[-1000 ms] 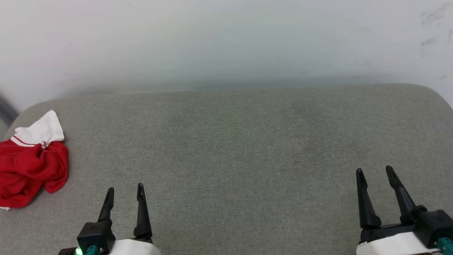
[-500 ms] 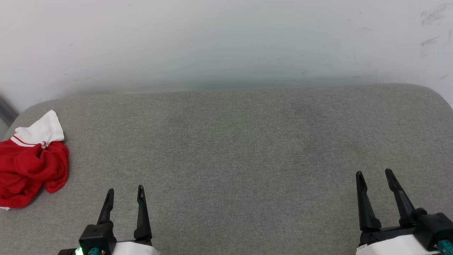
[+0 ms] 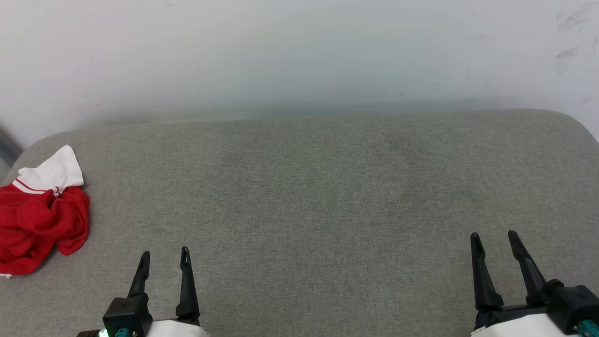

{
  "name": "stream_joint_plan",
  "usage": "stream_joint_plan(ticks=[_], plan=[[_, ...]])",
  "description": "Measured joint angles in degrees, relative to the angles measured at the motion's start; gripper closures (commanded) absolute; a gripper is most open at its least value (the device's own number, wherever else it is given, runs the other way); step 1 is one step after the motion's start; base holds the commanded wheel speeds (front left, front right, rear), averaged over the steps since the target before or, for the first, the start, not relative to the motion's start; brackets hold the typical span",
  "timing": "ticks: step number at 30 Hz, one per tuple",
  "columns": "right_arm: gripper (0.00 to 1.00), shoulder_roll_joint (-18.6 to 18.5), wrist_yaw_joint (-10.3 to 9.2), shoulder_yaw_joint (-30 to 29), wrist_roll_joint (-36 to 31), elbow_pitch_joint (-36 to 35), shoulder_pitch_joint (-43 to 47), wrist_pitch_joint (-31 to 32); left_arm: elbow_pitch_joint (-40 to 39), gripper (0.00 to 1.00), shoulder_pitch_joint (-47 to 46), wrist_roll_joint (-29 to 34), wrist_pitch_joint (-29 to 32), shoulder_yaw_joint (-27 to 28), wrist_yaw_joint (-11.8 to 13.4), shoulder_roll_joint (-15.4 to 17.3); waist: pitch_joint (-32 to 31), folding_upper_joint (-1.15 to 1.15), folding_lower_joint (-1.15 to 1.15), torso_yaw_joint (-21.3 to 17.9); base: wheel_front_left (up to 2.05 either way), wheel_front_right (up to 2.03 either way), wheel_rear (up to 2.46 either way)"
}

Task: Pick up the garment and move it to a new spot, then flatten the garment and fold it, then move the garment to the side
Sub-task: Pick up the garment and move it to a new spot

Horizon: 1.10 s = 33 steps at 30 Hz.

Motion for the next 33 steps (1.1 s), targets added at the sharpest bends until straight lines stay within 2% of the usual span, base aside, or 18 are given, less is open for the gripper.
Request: stream_joint_plan(ticks=[16, 23, 33], plan=[[0.0, 0.0, 0.0, 0.77, -0.38, -0.02, 0.16, 0.0, 0.57, 0.0, -0.15, 0.1, 0.0, 0.48, 0.1, 0.0, 0.25, 0.0, 0.0, 1.79, 0.0, 0.0, 0.0], [0.0, -0.01, 0.0, 1.37, -0.82, -0.65, 0.49, 0.0, 0.56, 0.0, -0.34, 0.08, 0.0, 1.03, 0.44, 0.0, 0.32, 0.0, 0.0, 5.02, 0.0, 0.0, 0.0], [0.0, -0.01, 0.0, 2.57, -1.43, -1.45, 0.64, 0.0, 0.03, 0.0, -0.36, 0.21, -0.01, 2.43, 0.88, 0.01, 0.74, 0.0, 0.0, 11.65, 0.0, 0.0, 0.0]])
